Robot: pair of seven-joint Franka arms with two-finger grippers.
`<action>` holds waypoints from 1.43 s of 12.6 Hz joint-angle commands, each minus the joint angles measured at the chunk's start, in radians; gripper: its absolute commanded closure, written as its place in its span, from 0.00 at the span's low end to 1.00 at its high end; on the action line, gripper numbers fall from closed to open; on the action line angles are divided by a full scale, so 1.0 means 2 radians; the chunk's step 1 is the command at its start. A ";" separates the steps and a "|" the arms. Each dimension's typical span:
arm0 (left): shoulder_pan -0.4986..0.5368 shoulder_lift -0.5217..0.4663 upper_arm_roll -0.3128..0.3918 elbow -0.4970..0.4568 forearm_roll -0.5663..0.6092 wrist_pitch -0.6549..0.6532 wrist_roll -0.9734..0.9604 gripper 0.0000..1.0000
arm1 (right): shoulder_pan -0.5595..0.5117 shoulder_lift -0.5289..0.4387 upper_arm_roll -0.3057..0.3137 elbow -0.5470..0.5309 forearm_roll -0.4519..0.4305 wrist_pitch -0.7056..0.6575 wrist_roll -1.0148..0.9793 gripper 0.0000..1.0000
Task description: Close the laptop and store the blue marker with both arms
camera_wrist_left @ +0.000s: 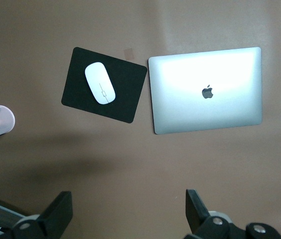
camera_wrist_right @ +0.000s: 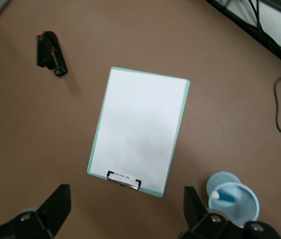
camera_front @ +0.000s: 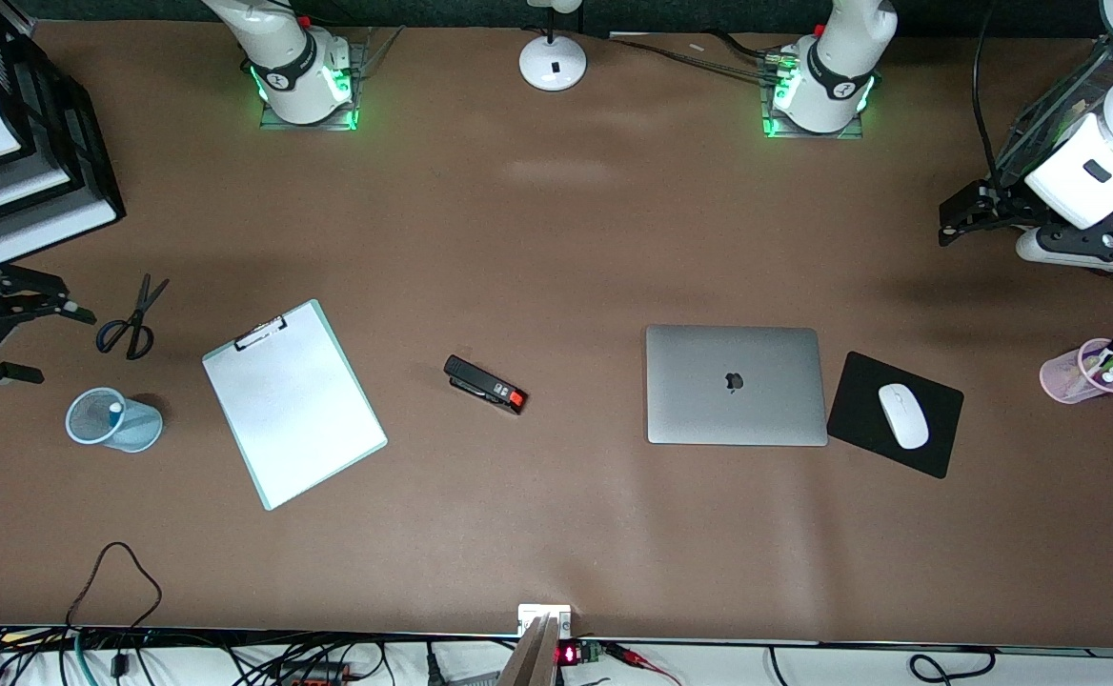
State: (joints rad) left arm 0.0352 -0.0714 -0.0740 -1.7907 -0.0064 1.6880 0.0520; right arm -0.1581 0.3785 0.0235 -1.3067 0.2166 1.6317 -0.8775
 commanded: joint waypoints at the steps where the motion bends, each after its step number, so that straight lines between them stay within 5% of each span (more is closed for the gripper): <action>1: 0.008 -0.003 -0.007 0.001 0.009 -0.006 0.012 0.00 | 0.041 -0.007 -0.003 0.006 -0.063 -0.009 0.112 0.00; 5: 0.008 -0.003 -0.007 0.001 0.009 -0.006 0.012 0.00 | 0.052 -0.007 -0.003 0.006 -0.067 -0.074 0.259 0.00; 8: 0.008 -0.003 -0.007 0.001 0.009 -0.006 0.012 0.00 | 0.061 -0.017 -0.003 0.011 -0.117 -0.112 0.340 0.00; 18: 0.008 -0.003 -0.007 0.002 0.009 -0.005 0.011 0.00 | 0.058 -0.074 -0.006 -0.025 -0.127 -0.116 0.394 0.00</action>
State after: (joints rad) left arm 0.0361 -0.0714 -0.0745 -1.7907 -0.0064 1.6871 0.0542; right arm -0.0459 0.2772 0.0168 -1.2970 -0.0209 1.3871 -0.1114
